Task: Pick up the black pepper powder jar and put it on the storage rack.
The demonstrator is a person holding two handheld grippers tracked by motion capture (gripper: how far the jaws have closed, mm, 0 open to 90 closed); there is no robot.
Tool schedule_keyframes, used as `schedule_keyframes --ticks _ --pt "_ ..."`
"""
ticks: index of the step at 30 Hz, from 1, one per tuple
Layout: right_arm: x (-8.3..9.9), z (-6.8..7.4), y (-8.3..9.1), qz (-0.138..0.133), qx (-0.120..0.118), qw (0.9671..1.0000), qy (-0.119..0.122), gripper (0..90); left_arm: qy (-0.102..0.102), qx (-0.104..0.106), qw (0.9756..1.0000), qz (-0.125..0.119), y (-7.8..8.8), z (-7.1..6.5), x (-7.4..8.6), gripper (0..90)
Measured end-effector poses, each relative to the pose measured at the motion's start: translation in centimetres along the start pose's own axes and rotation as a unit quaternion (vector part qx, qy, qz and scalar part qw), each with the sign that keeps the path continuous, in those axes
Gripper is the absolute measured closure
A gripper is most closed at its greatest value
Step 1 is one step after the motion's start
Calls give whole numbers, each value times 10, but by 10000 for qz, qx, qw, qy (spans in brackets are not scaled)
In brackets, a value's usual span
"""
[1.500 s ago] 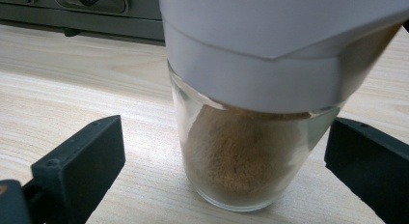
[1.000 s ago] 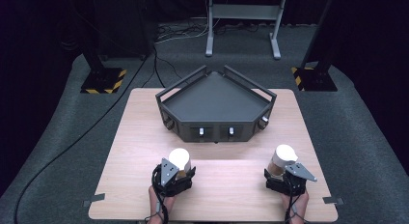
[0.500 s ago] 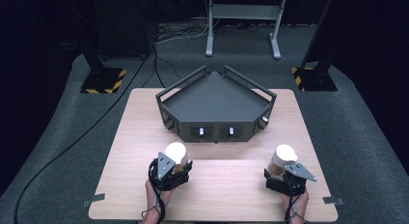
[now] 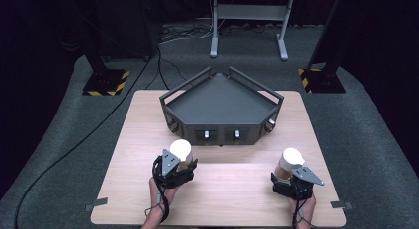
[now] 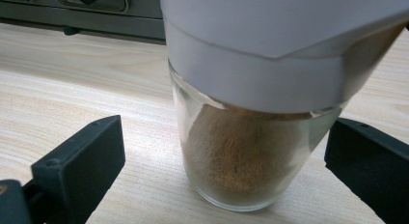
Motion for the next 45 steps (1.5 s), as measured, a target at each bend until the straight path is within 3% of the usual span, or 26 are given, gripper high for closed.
schedule_keyframes --ticks 23,45 --pt "-1 0 0 20 2 10000 15 0 -88 10 9999 60 -15 14 -15 309" --pt "-1 1 -1 34 2 10000 20 0 23 14 10000 63 -27 32 -30 309"
Point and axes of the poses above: each handheld gripper's, and its own axes: y roughly backward along the jaws, x roughly out of its underside, z roughly to its left, the point moved 1 cm from there along -y, roughly forward along the jaws, and after that the axes turned 10 degrees about -z, right-handed, at the moved point
